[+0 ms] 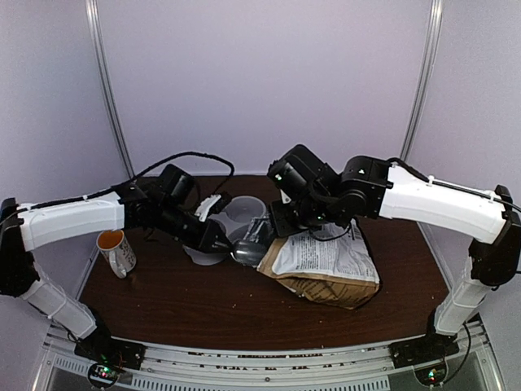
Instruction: Serve the pet food
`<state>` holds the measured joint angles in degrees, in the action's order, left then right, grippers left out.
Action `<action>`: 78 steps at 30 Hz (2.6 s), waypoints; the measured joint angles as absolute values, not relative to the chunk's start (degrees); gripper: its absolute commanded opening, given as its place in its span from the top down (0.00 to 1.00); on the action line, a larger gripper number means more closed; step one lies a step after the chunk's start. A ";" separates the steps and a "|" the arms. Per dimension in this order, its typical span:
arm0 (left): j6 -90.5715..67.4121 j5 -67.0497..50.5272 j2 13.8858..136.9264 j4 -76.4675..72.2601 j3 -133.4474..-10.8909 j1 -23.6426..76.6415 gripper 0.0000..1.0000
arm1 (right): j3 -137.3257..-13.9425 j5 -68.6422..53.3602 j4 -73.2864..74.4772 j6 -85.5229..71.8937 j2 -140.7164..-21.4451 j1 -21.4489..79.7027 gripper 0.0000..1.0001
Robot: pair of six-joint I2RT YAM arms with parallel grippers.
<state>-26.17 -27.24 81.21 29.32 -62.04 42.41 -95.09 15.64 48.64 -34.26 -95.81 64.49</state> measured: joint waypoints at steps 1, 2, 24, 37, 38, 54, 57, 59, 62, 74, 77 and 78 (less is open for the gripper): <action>-26.74 -26.63 83.68 28.23 -62.04 43.33 1.00 | -95.07 15.31 48.73 -34.33 -95.81 64.64 1.00; -27.24 -26.26 85.65 27.11 -62.19 44.01 1.00 | -94.94 14.98 48.66 -34.44 -95.83 64.75 1.00; -45.04 -37.06 105.06 -0.86 -65.67 49.39 1.00 | -93.47 14.37 48.25 -37.01 -95.90 64.79 1.00; -49.23 -42.59 90.37 -3.92 -57.39 42.41 1.00 | -89.45 13.91 45.25 -38.85 -92.12 63.26 1.00; -49.45 -42.81 89.49 -3.88 -56.64 41.95 1.00 | -89.38 13.91 45.25 -38.92 -91.96 63.18 1.00; -52.49 -46.98 77.69 -3.79 -45.84 34.20 1.00 | -88.86 13.91 45.21 -38.96 -91.09 62.67 1.00; -52.62 -47.79 75.61 -3.79 -44.62 32.88 1.00 | -88.86 13.91 45.21 -38.96 -91.05 62.61 1.00; -52.64 -48.42 74.08 -3.68 -43.68 31.83 1.00 | -88.86 13.91 45.21 -38.96 -91.05 62.59 1.00; -52.64 -49.28 71.77 -2.79 -42.57 29.82 1.00 | -88.86 13.93 45.23 -38.96 -90.91 62.59 1.00; -52.93 -51.66 65.82 -0.32 -41.25 20.08 1.00 | -88.49 13.96 45.28 -38.94 -90.19 62.30 1.00; -53.78 -51.72 66.13 -0.43 -41.25 18.63 1.00 | -88.49 13.96 45.30 -38.94 -90.19 62.30 1.00; -54.15 -51.72 66.46 -0.62 -41.28 18.06 1.00 | -88.49 13.96 45.30 -38.94 -90.19 62.28 1.00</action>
<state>-54.15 -51.72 66.46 -0.62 -41.28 18.06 -88.49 13.96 45.30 -38.94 -90.19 62.28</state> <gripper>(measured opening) 0.112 0.009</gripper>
